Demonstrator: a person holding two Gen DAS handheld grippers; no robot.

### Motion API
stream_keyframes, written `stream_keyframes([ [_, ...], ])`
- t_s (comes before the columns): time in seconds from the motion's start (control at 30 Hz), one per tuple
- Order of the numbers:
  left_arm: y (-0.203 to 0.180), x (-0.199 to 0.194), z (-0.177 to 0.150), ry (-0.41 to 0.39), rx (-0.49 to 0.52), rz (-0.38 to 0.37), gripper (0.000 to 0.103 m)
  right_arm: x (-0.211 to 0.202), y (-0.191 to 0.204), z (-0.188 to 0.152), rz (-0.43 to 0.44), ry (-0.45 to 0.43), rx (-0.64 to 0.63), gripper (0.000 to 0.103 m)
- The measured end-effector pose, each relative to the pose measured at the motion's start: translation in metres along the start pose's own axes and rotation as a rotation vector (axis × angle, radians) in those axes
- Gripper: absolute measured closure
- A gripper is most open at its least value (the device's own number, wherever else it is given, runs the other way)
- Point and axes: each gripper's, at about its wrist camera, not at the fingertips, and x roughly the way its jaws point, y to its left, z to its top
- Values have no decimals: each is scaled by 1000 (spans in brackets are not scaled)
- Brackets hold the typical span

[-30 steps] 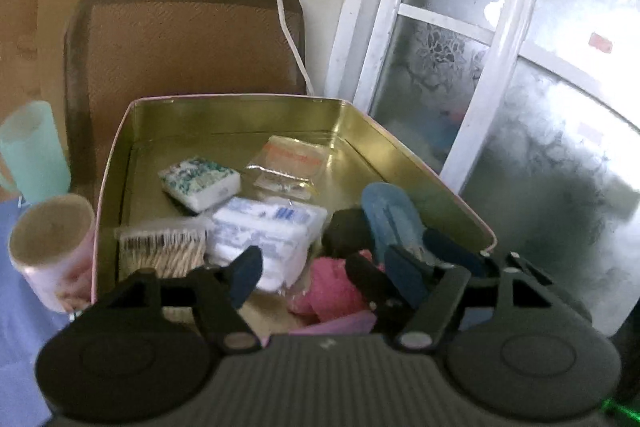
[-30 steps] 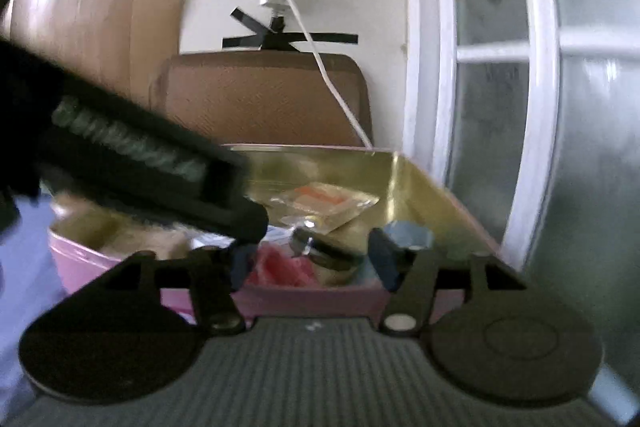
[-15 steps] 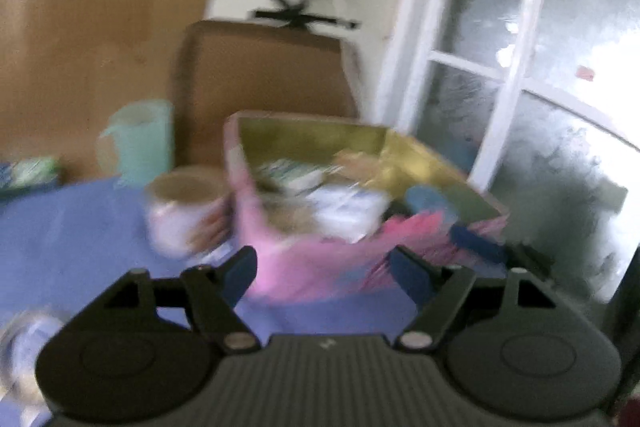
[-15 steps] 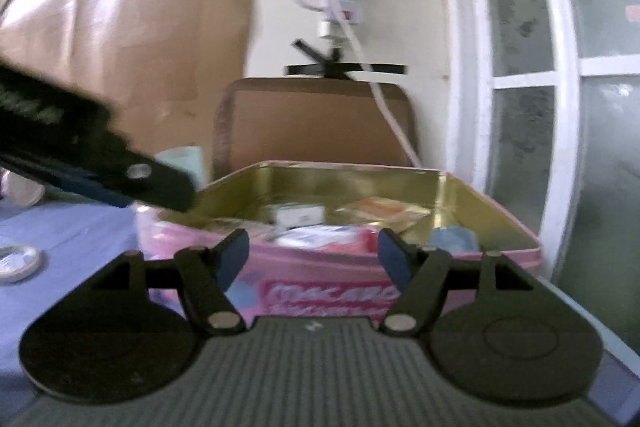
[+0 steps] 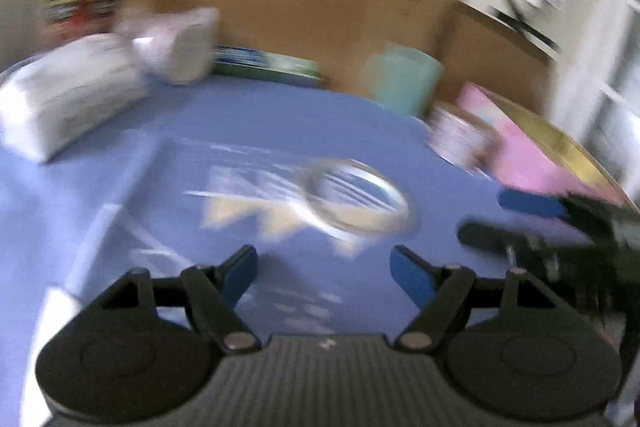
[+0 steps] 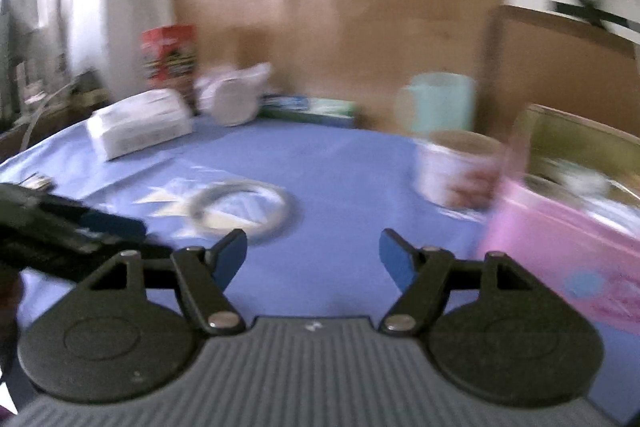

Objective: Organize soft objects
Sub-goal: 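Move the right tool to the clear tape roll, then grasp the clear tape roll at its rim with the right tool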

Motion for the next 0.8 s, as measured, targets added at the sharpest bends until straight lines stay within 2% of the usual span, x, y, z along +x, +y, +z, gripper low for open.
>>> stream_keyframes([
  [0.1,23,-3,7,-28,-85,36,28,28,23,10,25,46,-99,14],
  [0.17,32,-4,5,-52,-128,25,28,50,27,18,35,102,-125,10],
  [0.27,39,-8,2,-67,-155,6,28,79,27,24,58,185,-99,7],
  [0.3,41,-10,1,-68,-155,5,28,84,25,24,68,194,-75,4],
  [0.4,40,-10,1,-67,-154,2,27,87,19,23,94,204,0,6],
  [0.43,40,-10,1,-66,-151,2,27,84,19,22,101,197,0,11],
  [0.53,35,-5,3,-49,-125,7,23,73,20,17,109,183,5,13],
  [0.6,26,-3,3,-19,-97,-35,23,60,18,11,114,178,13,13],
  [0.7,6,3,3,50,-59,-162,23,38,17,-2,98,160,0,13],
  [0.8,-23,12,3,107,11,-209,27,17,14,-16,73,139,1,13],
])
